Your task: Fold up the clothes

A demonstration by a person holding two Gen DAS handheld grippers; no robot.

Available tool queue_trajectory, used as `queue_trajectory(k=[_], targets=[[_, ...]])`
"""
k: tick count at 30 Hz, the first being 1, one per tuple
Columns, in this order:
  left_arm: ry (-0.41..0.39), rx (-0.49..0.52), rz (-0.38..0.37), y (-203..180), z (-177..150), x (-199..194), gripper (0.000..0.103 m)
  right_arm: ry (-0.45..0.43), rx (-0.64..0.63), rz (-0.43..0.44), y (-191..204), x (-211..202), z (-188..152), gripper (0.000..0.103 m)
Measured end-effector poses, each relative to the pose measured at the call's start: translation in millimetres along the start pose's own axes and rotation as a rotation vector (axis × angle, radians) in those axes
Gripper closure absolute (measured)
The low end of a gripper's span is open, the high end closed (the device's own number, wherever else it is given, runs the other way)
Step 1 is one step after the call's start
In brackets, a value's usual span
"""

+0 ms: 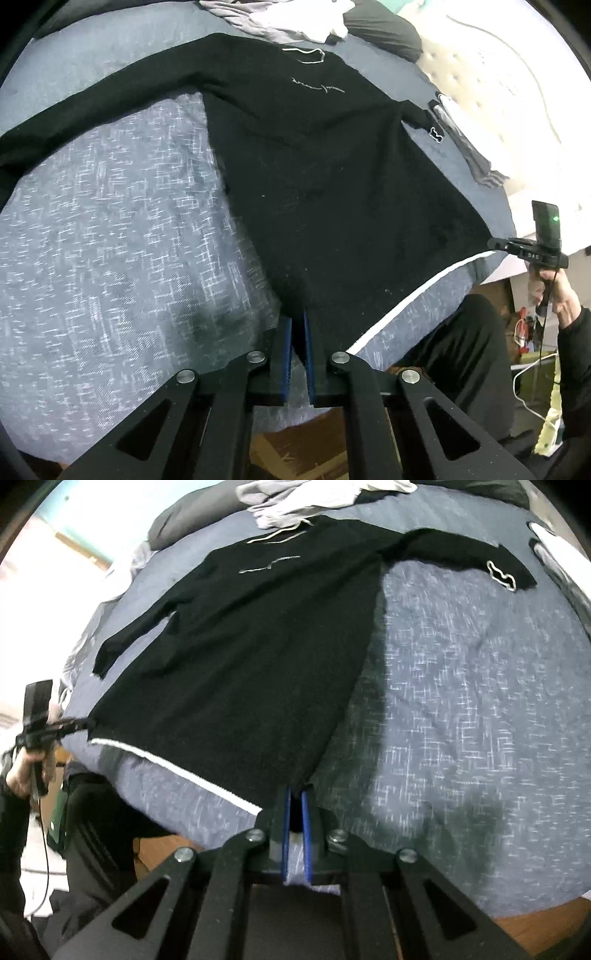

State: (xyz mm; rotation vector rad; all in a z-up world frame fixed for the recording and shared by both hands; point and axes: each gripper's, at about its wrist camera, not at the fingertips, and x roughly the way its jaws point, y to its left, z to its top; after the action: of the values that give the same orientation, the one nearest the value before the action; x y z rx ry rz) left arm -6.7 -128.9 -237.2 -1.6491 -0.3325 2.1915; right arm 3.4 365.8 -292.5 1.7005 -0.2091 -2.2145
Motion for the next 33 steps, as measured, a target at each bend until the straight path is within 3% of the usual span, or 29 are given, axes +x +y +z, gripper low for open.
queue_trajectory(k=[6,12,15,19,25,33], targets=[[0.039,-0.028,0.016,14,-17,14,0.099,0.083,0.02,-0.007,-7,36,-24,0.098],[0.08,-0.092,0.035,32,-27,36,0.099,0.087,0.044,0.015,-12,48,-30,0.098],[0.064,-0.112,0.034,38,-25,32,0.099,0.073,0.042,0.032,-12,42,-27,0.094],[0.013,-0.092,0.065,40,-14,10,0.098,0.028,0.032,0.023,-12,19,-19,0.075],[-0.076,-0.069,0.099,45,33,-15,0.094,-0.079,0.017,-0.023,-20,-12,24,0.068],[-0.168,-0.074,0.113,40,133,-3,0.082,-0.21,0.015,-0.075,-24,-9,134,0.065]])
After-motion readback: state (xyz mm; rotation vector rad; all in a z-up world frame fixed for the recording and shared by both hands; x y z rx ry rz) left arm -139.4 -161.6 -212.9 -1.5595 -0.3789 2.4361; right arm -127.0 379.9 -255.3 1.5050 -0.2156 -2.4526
